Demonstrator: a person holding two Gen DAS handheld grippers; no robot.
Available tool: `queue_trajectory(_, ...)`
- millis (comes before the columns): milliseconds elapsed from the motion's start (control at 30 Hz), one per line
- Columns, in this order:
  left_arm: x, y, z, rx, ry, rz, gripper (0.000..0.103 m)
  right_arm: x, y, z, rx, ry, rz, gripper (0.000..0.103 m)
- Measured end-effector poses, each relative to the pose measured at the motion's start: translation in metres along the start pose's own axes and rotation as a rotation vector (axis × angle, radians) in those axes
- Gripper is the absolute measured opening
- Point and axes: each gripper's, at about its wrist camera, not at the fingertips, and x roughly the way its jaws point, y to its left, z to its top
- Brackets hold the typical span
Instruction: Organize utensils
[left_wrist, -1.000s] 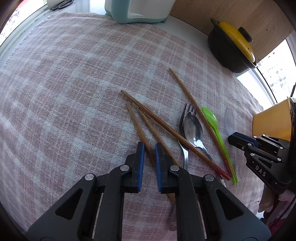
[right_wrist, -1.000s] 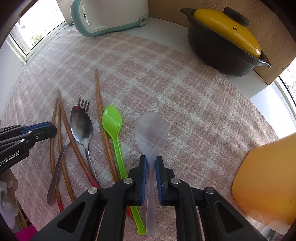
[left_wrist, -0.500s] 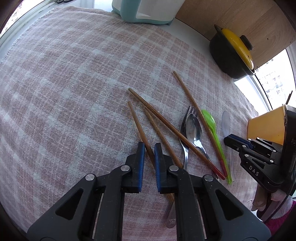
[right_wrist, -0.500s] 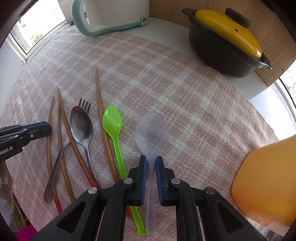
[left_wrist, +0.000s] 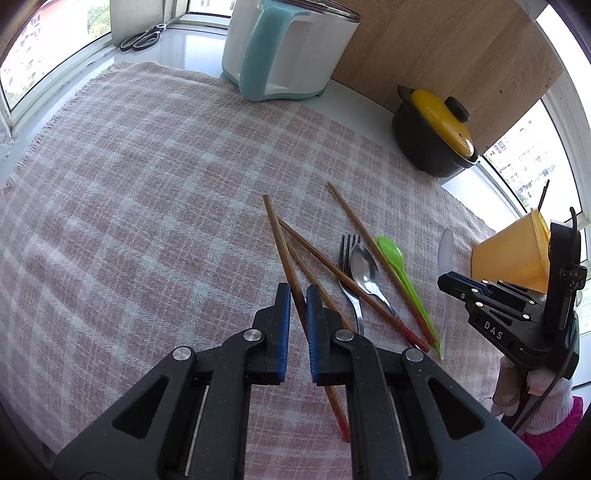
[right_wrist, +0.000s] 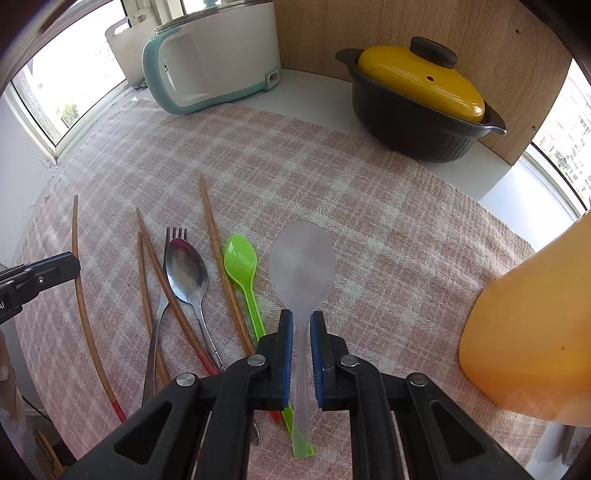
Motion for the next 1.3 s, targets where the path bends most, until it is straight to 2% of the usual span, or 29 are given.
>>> queue_trajectory(533, -0.037, -0.035, 0.003, 0.097, -0.096, -0.037, 0.003, -0.054, -0.011, -0.020, 0.130, -0.176, -0.031, 0.006)
queue_trajectory(633, -0.042, -0.041, 0.005, 0.110, -0.106, -0.051, 0.003, -0.059, -0.014, -0.022, 0.154, -0.195, -0.020, 0.000)
queue_trajectory(700, -0.044, -0.046, 0.005, 0.124, -0.113, -0.056, 0.003, -0.062, -0.015, -0.023, 0.167, -0.205, -0.020, 0.000)
queue_trajectory(800, -0.041, -0.048, 0.006, 0.137, -0.112, -0.052, 0.003, -0.061, -0.017, -0.025, 0.167, -0.199, -0.020, 0.000)
queue_trajectory(933, -0.033, -0.042, 0.008, 0.112, -0.095, -0.054, 0.003, -0.044, -0.021, -0.023, 0.160, -0.139, 0.045, 0.000)
queue_trajectory(1067, -0.030, -0.037, 0.008, 0.098, -0.087, -0.054, 0.003, -0.022, -0.020, -0.019, 0.111, -0.056, 0.114, 0.029)
queue_trajectory(1300, -0.028, -0.031, 0.009, 0.088, -0.082, -0.048, 0.003, 0.013, -0.004, -0.003, -0.012, 0.041, 0.105, 0.023)
